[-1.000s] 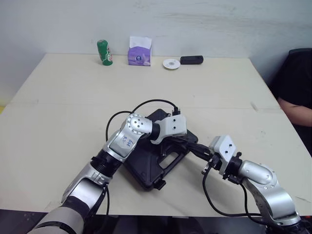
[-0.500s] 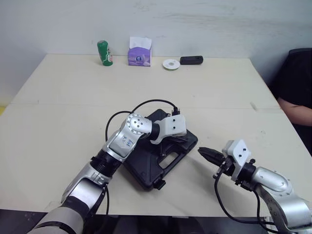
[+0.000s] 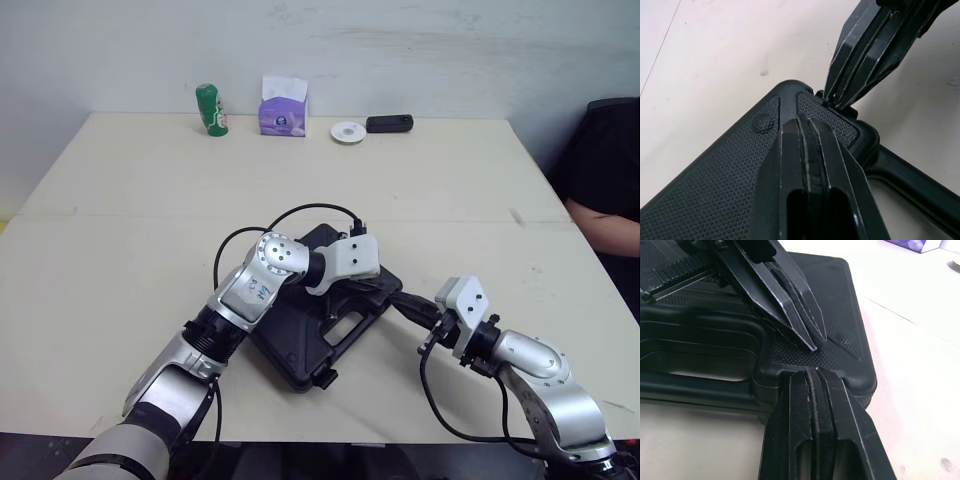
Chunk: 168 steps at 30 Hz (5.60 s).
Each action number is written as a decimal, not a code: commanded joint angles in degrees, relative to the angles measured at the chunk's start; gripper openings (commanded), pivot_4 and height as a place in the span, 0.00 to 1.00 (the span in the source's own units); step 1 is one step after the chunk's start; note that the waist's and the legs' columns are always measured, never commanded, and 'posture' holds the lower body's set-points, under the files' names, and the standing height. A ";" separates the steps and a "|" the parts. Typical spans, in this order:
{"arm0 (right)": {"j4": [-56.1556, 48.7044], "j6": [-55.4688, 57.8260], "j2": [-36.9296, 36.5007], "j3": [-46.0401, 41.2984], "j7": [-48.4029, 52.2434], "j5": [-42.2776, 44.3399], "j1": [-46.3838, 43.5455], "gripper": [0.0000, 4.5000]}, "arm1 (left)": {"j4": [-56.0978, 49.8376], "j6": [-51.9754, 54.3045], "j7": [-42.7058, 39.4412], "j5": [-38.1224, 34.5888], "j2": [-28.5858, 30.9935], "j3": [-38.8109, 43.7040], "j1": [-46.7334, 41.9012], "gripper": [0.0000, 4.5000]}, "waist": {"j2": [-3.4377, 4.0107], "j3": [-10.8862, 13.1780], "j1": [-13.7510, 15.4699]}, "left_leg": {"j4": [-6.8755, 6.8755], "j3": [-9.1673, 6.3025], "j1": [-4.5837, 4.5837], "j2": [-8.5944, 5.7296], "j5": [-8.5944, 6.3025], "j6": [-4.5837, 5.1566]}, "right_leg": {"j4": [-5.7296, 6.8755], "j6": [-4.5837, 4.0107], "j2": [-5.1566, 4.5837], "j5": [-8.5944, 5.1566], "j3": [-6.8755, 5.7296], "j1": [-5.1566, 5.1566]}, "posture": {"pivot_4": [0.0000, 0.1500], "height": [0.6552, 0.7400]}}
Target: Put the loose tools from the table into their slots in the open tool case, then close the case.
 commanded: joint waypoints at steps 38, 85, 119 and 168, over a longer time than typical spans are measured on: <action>-16.53 -8.50 -7.66 10.68 9.01 -3.02 20.01 0.00 | -21.43 -16.11 -20.36 -16.54 23.48 11.86 26.25 0.00 | 0.63 1.60 1.43 | 0.27 -0.03 -0.98 -0.13 0.45 -0.26 | 0.15 0.25 0.03 0.15 -0.13 -1.14 | 1.00 1.00; -8.61 -5.71 1.78 20.58 5.50 -4.99 4.41 0.00 | -17.38 -9.76 -11.79 -6.10 30.38 2.28 26.58 0.00 | 0.89 0.25 0.05 | -0.03 -0.04 -0.01 -0.04 0.30 -0.04 | 0.25 -0.17 -0.04 0.06 -0.06 -0.39 | 1.00 1.00; -10.93 -5.15 -12.29 3.81 14.66 3.36 10.78 0.00 | -15.30 -8.92 -13.12 -29.52 26.03 21.79 26.52 0.00 | 0.83 1.01 0.23 | -0.56 -0.06 -0.45 -0.01 0.48 -0.19 | 0.12 -0.30 0.01 0.07 -0.18 -1.09 | 1.00 1.00; 30.16 -24.21 -28.76 -23.20 21.49 -0.87 -6.29 0.99 | 10.00 -27.56 4.24 -20.30 30.34 57.46 45.15 1.00 | 0.64 2.48 0.00 | 0.23 0.40 -1.23 -0.02 0.54 -0.12 | 0.76 0.02 -0.11 0.37 -0.45 -1.90 | 1.00 1.00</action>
